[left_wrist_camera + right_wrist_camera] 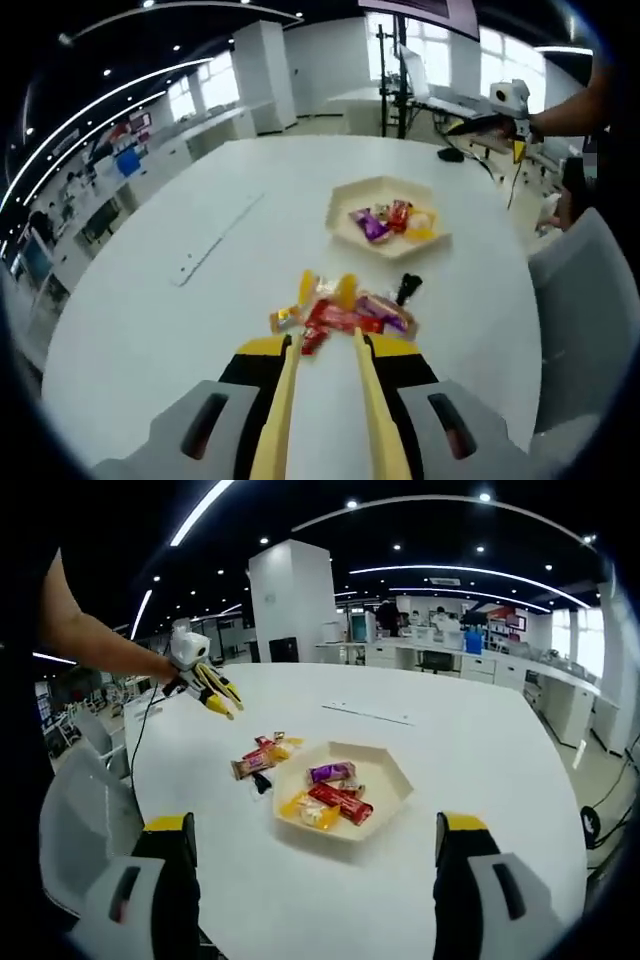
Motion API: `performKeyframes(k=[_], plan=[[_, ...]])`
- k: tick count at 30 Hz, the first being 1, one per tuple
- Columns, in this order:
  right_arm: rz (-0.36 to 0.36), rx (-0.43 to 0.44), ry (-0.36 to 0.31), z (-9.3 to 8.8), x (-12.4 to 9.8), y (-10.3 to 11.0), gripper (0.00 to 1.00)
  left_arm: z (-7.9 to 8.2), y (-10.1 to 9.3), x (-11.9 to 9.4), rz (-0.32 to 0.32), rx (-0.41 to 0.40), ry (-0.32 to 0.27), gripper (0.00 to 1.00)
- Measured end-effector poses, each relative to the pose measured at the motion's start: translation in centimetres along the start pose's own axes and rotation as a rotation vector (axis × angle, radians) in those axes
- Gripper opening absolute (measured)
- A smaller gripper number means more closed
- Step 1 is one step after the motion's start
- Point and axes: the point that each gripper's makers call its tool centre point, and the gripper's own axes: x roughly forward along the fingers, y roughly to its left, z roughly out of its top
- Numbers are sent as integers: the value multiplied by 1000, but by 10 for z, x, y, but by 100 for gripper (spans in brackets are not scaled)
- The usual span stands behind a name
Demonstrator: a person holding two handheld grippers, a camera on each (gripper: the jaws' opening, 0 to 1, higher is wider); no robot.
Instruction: Place the target food into the container with the food tongs after gripping and lifting it, then release it inside without dropping or visibly crushing the food.
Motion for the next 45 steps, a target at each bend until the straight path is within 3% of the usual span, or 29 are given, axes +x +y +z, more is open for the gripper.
performKeyframes(k=[14,29,33,34,36,38,45], plan=[[-8,25,37,-20,-5,3,97,-19,4,48,-93,61,93,25],[-23,39,43,-24,-12,7,96,-25,-1,65,-175,65,139,25],[-26,44,42,-25,-14,7,96,-36,-4,65,-151,43,194,23],[-28,47,42,-25,-14,7,96,-41,-8,64,-153,-17,219,23],[-28,54,39,-25,-14,8,96,-37,-8,65,-141,33,190,23],[-27,52,41,-26,-14,8,96,-37,-9,65,-126,-17,204,22],[-25,54,38,-24,-15,12,96,-40,-5,67,-82,-34,240,16]])
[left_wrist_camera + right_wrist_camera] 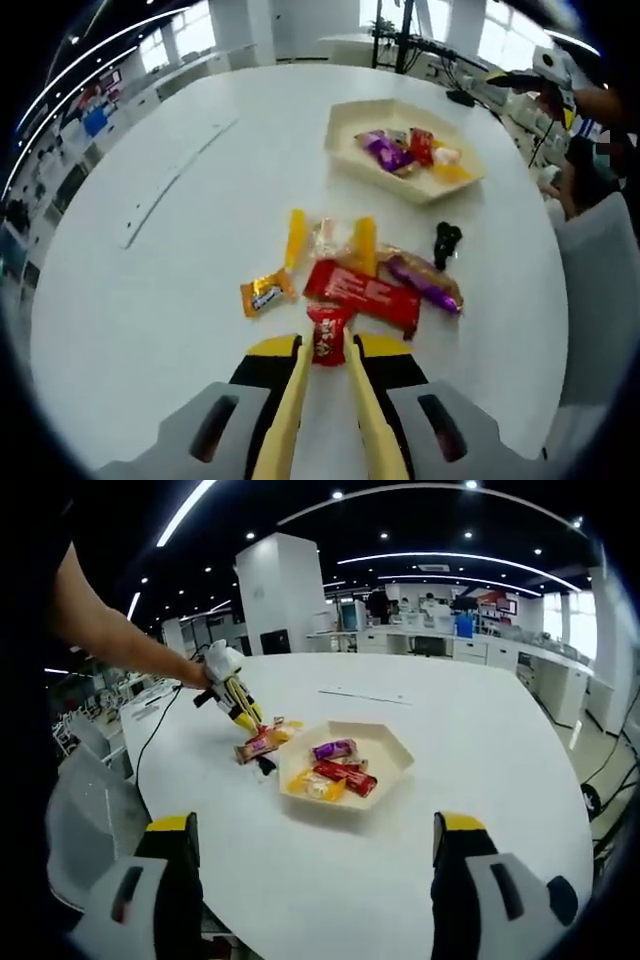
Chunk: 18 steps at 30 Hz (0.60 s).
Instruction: Place the target food into the container with the food tongs after gripping and lifting it, then release it inside without dropping or visibly crushing the food.
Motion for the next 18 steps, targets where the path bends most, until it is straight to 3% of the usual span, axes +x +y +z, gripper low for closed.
performKeyframes(k=[18], plan=[[-5,-1,-12,4,-4,2,96,6,-6,-20,-2,-114,-16,15]])
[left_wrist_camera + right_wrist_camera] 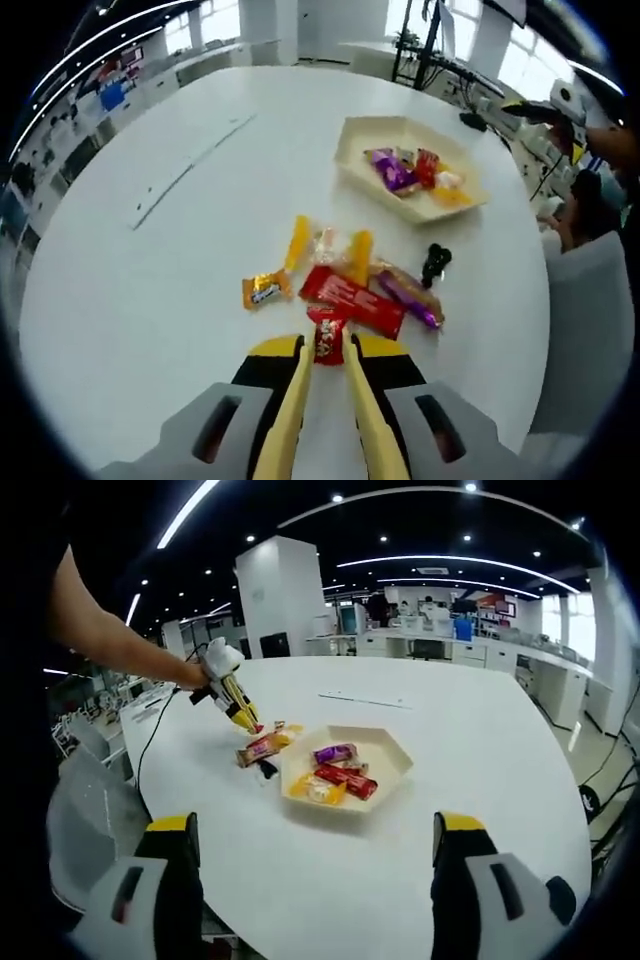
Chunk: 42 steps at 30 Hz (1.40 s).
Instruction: Place the target food into the container with the food tongs after gripping and lifting it, then release it inside without dropping or visibly crushing the food.
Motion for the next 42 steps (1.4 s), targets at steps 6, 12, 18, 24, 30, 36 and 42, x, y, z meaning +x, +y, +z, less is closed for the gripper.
performKeyframes(k=[6,12,18,24,30,36,42], plan=[[-16,-21,2,3,-4,-6,96,6,-4,-12,8,14,20,15],[17,-38,-17,15,-8,-10,97,12,-13,-32,26,-7,41,15],[45,-47,-37,20,-11,-15,97,24,-10,-49,31,-17,36,15],[33,-68,-36,20,-12,-22,97,36,-9,-63,21,6,46,15],[22,-55,-21,13,-10,-19,93,48,-11,-79,17,13,51,15],[7,-71,-24,13,-16,-20,92,62,-9,-87,25,29,36,15],[4,-48,-30,12,-20,-23,100,67,-9,-89,29,41,44,16]])
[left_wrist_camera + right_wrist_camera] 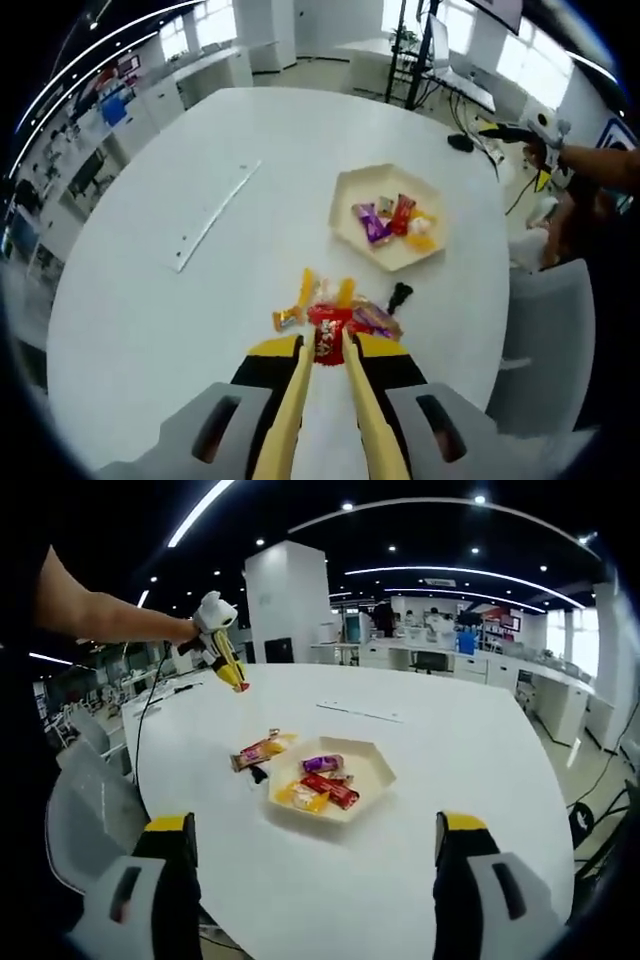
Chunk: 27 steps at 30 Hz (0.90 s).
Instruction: Place the target food into the container with the food tongs after gripping and lifting it, then release it inside without dropping or visibly crushing the food.
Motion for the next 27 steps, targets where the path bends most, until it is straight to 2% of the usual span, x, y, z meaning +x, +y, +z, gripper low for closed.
performKeyframes(k=[5,11,16,21,27], plan=[[13,22,-4,-1,-1,1,100,7,-7,-1,-4,10,1,16],[26,19,-5,-3,0,-1,100,26,-15,1,-11,45,-14,16],[33,14,-1,-6,0,-6,100,39,-19,10,-15,59,-19,16],[36,13,-12,-4,-1,-10,100,55,-31,17,-24,43,-29,15],[39,11,-16,-5,-6,-16,100,73,-40,27,-29,65,-40,15]])
